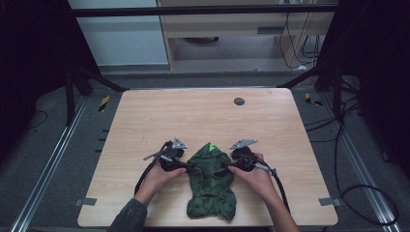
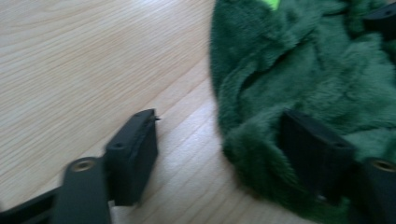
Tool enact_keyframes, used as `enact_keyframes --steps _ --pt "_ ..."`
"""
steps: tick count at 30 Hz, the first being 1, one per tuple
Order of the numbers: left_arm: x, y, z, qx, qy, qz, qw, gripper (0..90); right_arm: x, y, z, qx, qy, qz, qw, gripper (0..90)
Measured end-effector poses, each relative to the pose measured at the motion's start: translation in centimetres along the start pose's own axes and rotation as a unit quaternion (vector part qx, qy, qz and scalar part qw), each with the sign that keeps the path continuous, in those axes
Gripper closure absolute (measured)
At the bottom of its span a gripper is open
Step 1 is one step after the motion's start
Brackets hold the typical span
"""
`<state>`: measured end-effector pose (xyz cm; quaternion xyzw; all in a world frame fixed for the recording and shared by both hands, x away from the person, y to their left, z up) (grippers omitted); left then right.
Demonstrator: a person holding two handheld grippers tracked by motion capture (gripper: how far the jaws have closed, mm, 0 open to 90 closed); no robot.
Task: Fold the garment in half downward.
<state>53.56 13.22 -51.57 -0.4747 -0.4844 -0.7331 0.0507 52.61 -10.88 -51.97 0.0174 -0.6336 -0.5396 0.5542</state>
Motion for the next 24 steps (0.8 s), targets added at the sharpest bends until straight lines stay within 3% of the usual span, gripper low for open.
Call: enact_keyframes --steps 1,2,4,5,7,14,24 --pt "0.0 0.0 -0.1 0.0 -0.003 -0.001 1.0 35.0 0.0 0.0 0.1 0.005 0.002 0.004 1.0 48.5" --pt "0.2 0.0 -0.3 -0.005 -0.019 0.0 0.9998 45.4 -0.1 0.1 0.3 0.007 0.005 0.005 1.0 52.7" --pt "0.2 0.0 -0.4 -0.006 -0.024 -0.002 0.9997 50.2 -0.1 0.1 0.4 0.01 0.006 0.006 0.9999 55.3" --pt "0.2 0.0 -0.6 -0.005 -0.032 -0.005 0.9995 56.8 -0.1 0.1 0.6 0.011 0.008 0.01 0.9999 58.6" --pt "0.2 -0.1 -0.8 0.005 -0.058 -0.008 0.9983 69.1 -0.2 0.3 0.9 0.014 0.017 0.013 0.9997 68.3" --pt "0.2 -0.1 -0.9 0.0 -0.068 -0.011 0.9977 79.4 -0.3 0.3 1.1 0.017 0.028 0.013 0.9994 81.9" --pt "1.3 0.7 -1.0 -0.032 -0.037 -0.015 0.9987 82.4 0.6 0.8 1.4 0.039 0.015 0.01 0.9991 84.3"
Point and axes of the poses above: each handheld gripper's, and its own axes: x roughly backward along the jaws, y roughly out of its top, z roughly to its left, the point moved 3 cm from there along -x, roughly forward along the jaws, and after that the axes turned 10 degrees about y, right-handed, at the moved point
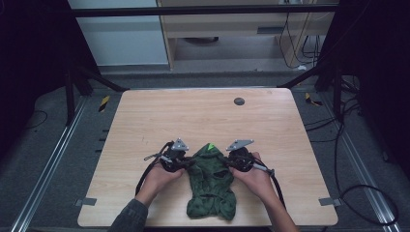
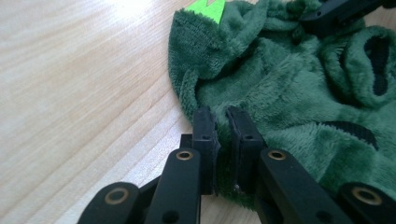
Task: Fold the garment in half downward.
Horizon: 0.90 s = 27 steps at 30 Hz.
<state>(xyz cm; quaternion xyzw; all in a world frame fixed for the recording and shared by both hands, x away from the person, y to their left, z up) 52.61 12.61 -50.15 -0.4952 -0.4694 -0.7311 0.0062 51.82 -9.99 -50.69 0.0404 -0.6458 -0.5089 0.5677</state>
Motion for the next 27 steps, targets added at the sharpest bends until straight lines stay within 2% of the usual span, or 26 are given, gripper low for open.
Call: enact_keyframes --steps 2,7,23,27 --pt "0.3 0.3 -0.1 -0.009 0.006 -0.002 0.9999 82.4 0.4 0.2 0.2 0.012 -0.006 0.006 0.9999 84.3" --pt "0.9 0.6 -0.1 -0.007 0.006 -0.011 0.9999 82.3 1.2 0.7 0.4 0.024 -0.01 0.004 0.9996 84.3" --pt "1.3 1.1 -0.1 -0.018 0.012 -0.018 0.9996 82.3 1.4 1.2 0.6 0.04 -0.012 0.001 0.9991 84.1" --pt "1.4 1.2 -0.1 -0.015 0.01 -0.02 0.9996 82.4 1.7 1.3 0.7 0.042 -0.013 -0.001 0.999 84.1"
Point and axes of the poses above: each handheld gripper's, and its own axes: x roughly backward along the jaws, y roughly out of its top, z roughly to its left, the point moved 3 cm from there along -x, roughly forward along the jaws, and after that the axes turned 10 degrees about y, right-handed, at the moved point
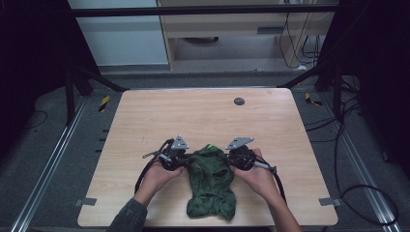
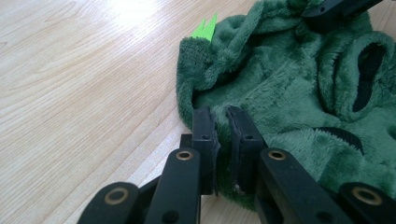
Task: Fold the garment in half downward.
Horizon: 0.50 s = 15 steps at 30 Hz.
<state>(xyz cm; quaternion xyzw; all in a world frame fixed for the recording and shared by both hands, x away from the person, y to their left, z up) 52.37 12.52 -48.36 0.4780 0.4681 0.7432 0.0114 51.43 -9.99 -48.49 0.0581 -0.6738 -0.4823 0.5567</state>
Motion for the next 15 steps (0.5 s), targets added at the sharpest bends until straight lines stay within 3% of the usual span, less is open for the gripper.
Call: enact_keyframes --steps 9,15 --pt "0.1 1.2 0.1 -0.017 0.008 -0.003 0.9998 82.3 0.3 1.1 -0.2 0.014 -0.002 0.006 0.9999 84.1" --pt "-0.1 3.0 1.2 -0.031 0.011 0.009 0.9994 82.2 0.8 3.1 -1.7 0.03 0.0 0.024 0.9993 84.2"
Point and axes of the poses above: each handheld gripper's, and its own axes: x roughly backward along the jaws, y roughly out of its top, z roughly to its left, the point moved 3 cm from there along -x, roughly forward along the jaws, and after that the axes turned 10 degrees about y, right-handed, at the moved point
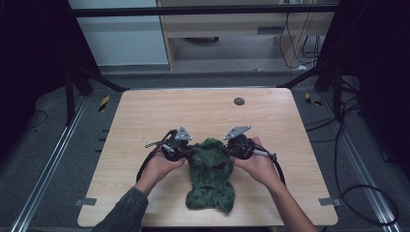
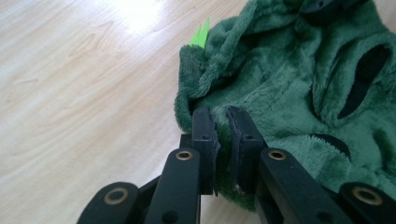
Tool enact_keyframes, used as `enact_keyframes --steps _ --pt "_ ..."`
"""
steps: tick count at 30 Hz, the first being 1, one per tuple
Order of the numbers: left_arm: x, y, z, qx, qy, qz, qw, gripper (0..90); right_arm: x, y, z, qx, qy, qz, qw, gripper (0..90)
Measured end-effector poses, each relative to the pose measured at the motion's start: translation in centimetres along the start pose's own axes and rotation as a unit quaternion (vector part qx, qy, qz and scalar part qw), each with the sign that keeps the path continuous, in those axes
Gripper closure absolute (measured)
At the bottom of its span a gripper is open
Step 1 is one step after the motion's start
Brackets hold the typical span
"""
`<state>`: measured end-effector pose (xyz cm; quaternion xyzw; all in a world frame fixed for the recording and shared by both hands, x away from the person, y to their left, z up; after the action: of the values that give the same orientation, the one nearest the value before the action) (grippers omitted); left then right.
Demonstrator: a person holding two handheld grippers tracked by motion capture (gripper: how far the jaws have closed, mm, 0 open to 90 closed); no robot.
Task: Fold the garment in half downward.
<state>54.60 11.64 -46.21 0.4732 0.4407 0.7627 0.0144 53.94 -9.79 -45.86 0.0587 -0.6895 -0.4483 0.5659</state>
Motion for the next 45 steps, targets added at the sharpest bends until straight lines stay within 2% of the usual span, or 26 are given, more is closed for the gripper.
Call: enact_keyframes --steps 1,5,15,18,24,34,40,45 --pt "0.0 0.4 0.5 0.006 -0.003 0.001 1.0 82.2 0.1 0.2 -0.2 -0.002 0.001 0.001 1.0 84.2" --pt "0.0 1.1 1.4 0.007 -0.001 0.006 1.0 82.2 0.2 1.1 -0.8 0.003 0.005 0.003 1.0 84.1" --pt "-0.1 3.6 3.2 0.002 0.025 0.017 0.9996 82.1 0.4 3.4 -2.9 0.004 0.005 0.015 0.9999 84.2" --pt "-0.1 4.2 3.5 0.005 0.027 0.015 0.9995 82.1 0.5 4.1 -3.5 -0.001 0.001 0.013 0.9999 84.3" --pt "0.1 4.9 3.9 0.004 0.035 0.016 0.9993 81.9 0.6 4.8 -4.3 0.006 -0.011 0.016 0.9998 84.3" --pt "-0.2 5.8 4.9 0.018 0.043 0.008 0.9989 81.9 0.9 6.0 -5.0 0.021 -0.023 0.021 0.9993 84.1" --pt "-0.1 6.2 5.2 0.019 0.051 0.004 0.9985 81.8 1.0 6.8 -5.5 0.022 -0.034 0.018 0.999 84.1" --pt "0.2 6.5 5.4 0.022 0.054 0.0 0.9983 81.8 1.2 7.2 -5.4 0.03 -0.04 0.02 0.9986 84.1"
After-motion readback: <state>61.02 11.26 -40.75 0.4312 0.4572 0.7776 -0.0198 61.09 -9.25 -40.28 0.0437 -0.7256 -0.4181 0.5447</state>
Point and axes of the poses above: each handheld gripper's, and its own axes: x roughly backward along the jaws, y roughly out of its top, z roughly to its left, the point moved 3 cm from there along -x, roughly forward along the jaws, and after that the axes turned 10 degrees about y, right-handed, at the moved point
